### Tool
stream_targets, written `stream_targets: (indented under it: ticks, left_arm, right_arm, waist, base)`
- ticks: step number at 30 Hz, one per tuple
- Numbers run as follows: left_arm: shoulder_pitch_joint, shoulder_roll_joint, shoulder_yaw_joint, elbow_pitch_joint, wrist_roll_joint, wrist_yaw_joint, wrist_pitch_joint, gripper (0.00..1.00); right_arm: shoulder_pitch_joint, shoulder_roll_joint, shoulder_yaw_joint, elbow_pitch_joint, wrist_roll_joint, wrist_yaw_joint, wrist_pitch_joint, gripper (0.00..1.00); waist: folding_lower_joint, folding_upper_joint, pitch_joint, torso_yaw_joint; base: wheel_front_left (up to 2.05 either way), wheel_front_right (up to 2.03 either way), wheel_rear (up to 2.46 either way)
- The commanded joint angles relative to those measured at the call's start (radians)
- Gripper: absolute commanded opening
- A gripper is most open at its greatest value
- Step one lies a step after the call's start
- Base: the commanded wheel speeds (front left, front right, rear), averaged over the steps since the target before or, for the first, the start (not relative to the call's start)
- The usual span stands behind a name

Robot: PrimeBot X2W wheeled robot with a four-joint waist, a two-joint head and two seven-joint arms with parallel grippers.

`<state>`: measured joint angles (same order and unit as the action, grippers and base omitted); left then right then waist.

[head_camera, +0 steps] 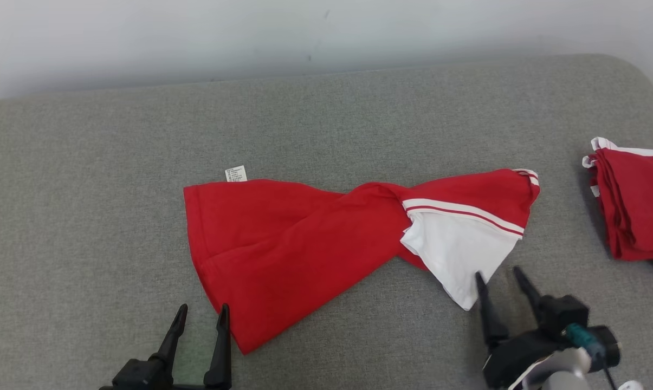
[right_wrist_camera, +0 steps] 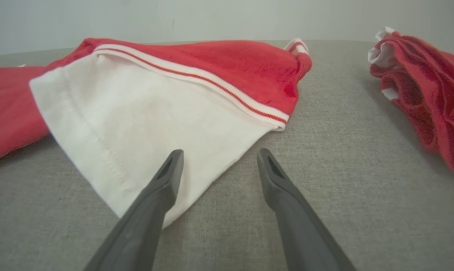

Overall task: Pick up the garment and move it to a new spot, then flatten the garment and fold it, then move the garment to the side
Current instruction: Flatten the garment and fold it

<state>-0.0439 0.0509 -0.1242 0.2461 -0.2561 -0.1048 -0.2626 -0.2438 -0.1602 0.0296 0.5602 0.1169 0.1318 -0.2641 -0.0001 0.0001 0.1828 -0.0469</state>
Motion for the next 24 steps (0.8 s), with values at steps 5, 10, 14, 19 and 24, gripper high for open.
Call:
stream_targets:
  ticks: [5,10,14,19,24]
  left_arm:
    - [-0.010,-0.001,-0.005,0.005,-0.007,-0.005,-0.003,1.00]
    - [0.009,-0.001,-0.002,0.013,0.001,-0.008,-0.003,1.00]
    - [0.017,-0.001,0.006,0.015,0.006,-0.009,-0.003,1.00]
    - [0.022,-0.001,0.010,0.016,0.009,-0.012,-0.003,1.00]
    - [0.035,-0.001,0.018,0.012,0.004,-0.012,-0.003,1.00]
  right_arm:
    - [0.048,0.033,0.049,0.033,0.047,-0.003,0.001,1.00]
    - [0.040,0.028,0.079,0.116,0.078,-0.003,0.003,1.00]
    - [0.025,0.028,0.092,0.156,0.096,-0.003,0.005,0.70]
    - [0.025,0.019,0.102,0.180,0.107,-0.003,0.005,0.00]
    - [0.062,-0.034,0.038,0.162,0.116,-0.003,0.004,0.00]
  waist:
    - [0.0001,-0.0001,-0.008,0.003]
    - [0.0001,-0.0001,-0.013,0.021]
    - [0.0001,-0.0001,-0.016,0.033]
    - [0.0001,-0.0001,-0.025,0.038]
    - [0.0001,-0.0001,-0.050,0.016]
  base:
    - [0.00,0.00,0.00]
    - [0.00,0.00,0.00]
    - [0.00,0.00,0.00]
    - [0.00,0.00,0.00]
    - [0.00,0.00,0.00]
